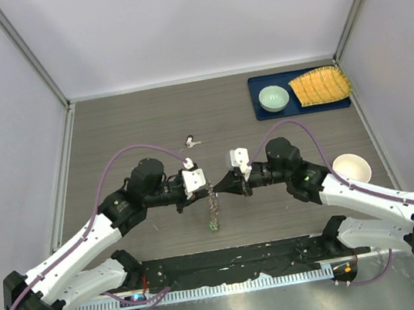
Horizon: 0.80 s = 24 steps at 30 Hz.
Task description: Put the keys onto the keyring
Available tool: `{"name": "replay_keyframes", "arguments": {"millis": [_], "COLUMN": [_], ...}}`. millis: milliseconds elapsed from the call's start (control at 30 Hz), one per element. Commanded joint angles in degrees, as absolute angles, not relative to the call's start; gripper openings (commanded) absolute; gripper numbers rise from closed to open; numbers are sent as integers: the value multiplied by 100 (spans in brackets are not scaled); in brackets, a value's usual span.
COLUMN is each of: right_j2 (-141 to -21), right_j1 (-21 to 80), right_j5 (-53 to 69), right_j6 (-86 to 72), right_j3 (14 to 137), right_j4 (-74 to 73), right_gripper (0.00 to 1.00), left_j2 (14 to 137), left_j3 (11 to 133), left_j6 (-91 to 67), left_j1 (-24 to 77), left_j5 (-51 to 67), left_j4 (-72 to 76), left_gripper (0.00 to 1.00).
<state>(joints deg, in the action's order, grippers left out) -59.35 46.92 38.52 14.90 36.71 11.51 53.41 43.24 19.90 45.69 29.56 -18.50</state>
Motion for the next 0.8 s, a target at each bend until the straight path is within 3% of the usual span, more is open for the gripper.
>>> {"name": "replay_keyframes", "arguments": {"millis": [0, 767], "right_j2": [-5845, -5713], "right_j1": [4729, 4728], "right_j5": [3902, 3727], "right_j6": [1547, 1556], "right_j3": [3691, 3621], "right_j4": [1301, 1406], "right_gripper": [1, 1], "left_j2": [5309, 5344], "left_j3": [4395, 4403], "left_j6": [1969, 1977], "left_j1": [4579, 4588], "left_j5": [3006, 3120], "left_j4": [-1354, -1380], "left_gripper": [0, 0]}}
